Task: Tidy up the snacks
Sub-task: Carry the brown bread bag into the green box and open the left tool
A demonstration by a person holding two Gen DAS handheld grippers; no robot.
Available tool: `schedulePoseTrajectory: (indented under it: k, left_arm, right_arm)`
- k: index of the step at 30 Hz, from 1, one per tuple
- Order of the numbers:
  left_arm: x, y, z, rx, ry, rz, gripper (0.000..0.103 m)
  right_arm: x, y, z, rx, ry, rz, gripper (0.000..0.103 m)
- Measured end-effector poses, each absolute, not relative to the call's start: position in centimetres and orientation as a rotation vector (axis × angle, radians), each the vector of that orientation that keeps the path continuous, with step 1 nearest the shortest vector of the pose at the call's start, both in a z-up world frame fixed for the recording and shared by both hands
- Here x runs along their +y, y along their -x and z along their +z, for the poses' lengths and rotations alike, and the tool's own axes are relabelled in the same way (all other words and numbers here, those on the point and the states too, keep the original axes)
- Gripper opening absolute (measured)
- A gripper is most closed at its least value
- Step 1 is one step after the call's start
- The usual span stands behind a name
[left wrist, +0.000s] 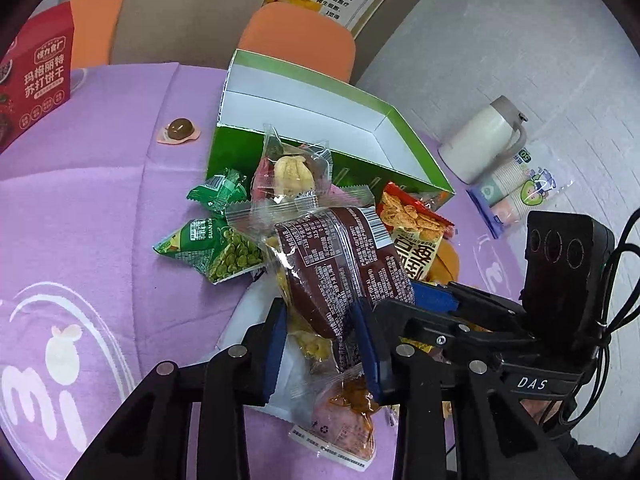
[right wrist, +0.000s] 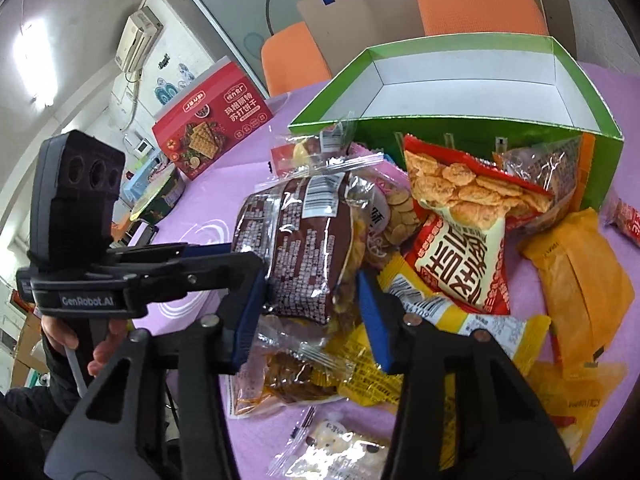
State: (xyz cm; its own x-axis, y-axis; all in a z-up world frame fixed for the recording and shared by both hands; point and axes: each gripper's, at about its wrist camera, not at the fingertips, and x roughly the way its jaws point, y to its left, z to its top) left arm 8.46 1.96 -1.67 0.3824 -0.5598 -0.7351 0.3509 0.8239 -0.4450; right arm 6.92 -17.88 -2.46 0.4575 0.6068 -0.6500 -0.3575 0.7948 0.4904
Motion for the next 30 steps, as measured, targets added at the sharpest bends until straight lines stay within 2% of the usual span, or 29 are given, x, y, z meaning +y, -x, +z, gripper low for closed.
schedulePoseTrajectory:
  k: [1, 3, 10, 16, 21, 30]
  left_arm:
    - [1.7, -8.1, -1.3, 1.009, 0.21, -0.573, 0.031]
    - [1.5, -7.3, -0.3, 0.971, 0.186, -0.568, 0.027]
    - [1.7, -7.2, 4.4, 0.858, 0.201, -0.604, 0.027]
    - [0.4, -11.1, 7.7, 0.776, 0.201, -0.586, 0.027]
    - [-0.9, -16.3, 7.7, 0.789, 0.206, -0.558, 0.027]
    - [-3.0, -22.6, 4.6, 0.86, 0.2, -0.532, 0.027]
  right_arm:
    - [-18.1, -7.0, -2.4, 0.924, -0.323, 0.596, 0.039]
    - [-18.4, -6.5, -1.8, 0.906, -0.332, 0.602, 0.038]
    - [-18.7, -5.2, 3.1, 0.788, -0.269, 0.606, 0.037]
    - [-19.1, -8.4, 6.4, 0.714, -0.239, 0.568, 0.037]
    - [-20.0, -13.0, 6.2, 0.726, -0.26, 0.513, 0.037]
    - [-21.7, -19.1, 3.3, 0.808, -0.336, 0.446, 0.037]
